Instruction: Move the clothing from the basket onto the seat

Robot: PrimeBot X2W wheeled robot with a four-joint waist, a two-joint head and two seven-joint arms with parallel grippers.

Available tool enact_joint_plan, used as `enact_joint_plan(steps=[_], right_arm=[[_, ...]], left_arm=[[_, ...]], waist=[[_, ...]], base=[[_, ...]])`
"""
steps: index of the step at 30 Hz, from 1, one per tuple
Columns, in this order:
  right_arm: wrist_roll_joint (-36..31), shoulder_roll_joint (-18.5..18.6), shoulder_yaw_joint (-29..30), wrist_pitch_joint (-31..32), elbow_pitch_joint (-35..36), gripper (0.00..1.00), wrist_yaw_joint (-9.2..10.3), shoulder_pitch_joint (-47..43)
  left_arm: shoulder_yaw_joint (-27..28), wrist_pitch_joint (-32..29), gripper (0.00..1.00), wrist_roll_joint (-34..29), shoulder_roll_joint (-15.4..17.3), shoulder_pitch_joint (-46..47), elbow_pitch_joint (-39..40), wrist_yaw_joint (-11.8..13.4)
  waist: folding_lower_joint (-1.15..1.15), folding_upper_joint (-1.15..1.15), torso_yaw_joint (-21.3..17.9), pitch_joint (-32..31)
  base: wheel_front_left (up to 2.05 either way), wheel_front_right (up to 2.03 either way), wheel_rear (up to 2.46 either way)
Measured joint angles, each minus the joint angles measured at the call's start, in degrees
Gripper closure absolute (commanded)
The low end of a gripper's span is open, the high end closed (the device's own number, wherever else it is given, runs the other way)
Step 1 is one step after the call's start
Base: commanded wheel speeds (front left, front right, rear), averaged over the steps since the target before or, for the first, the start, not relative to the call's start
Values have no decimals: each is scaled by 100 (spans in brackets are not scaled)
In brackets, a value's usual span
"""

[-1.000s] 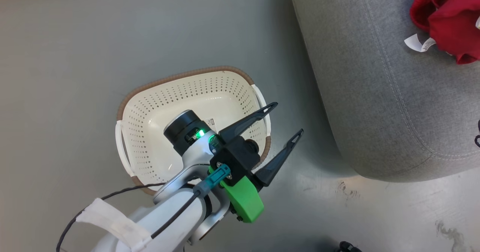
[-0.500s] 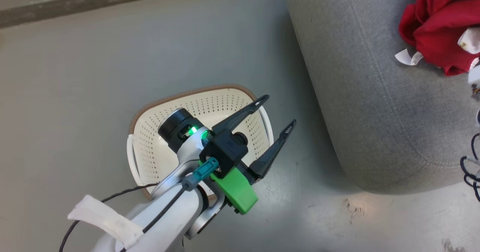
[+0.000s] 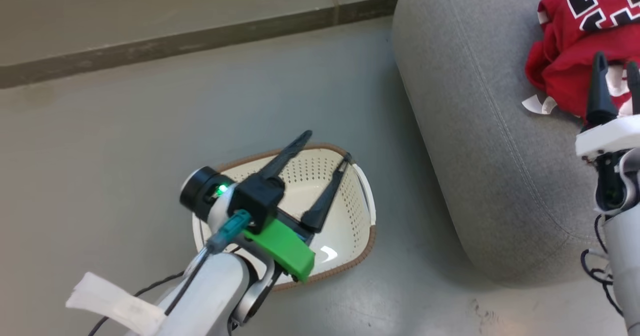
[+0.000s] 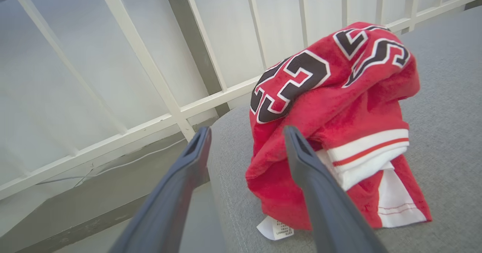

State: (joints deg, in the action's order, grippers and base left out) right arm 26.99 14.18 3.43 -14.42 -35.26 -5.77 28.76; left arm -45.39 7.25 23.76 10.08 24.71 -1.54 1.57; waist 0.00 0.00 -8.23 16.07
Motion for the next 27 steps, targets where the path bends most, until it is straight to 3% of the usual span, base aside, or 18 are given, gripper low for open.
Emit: enact_joint_plan(steps=[10, 16, 27], right_arm=[[-515, -365, -557, -1, 933, 0, -76, -559], [-715, -611, -903, -1, 1195, 0, -77, -955], [-1057, -698, -1381, -1, 1447, 0, -77, -1521]], left_arm=[[621, 246, 0, 283, 20, -436, -226, 354], [1087, 367, 0, 342, 205, -716, -443, 460], [1626, 442, 0, 387, 331, -1160, -720, 510]], waist=[[0, 0, 308, -422], [0, 0, 473, -650], [0, 0, 678, -999]], base=[[0, 0, 0], [0, 0, 0], [0, 0, 0]])
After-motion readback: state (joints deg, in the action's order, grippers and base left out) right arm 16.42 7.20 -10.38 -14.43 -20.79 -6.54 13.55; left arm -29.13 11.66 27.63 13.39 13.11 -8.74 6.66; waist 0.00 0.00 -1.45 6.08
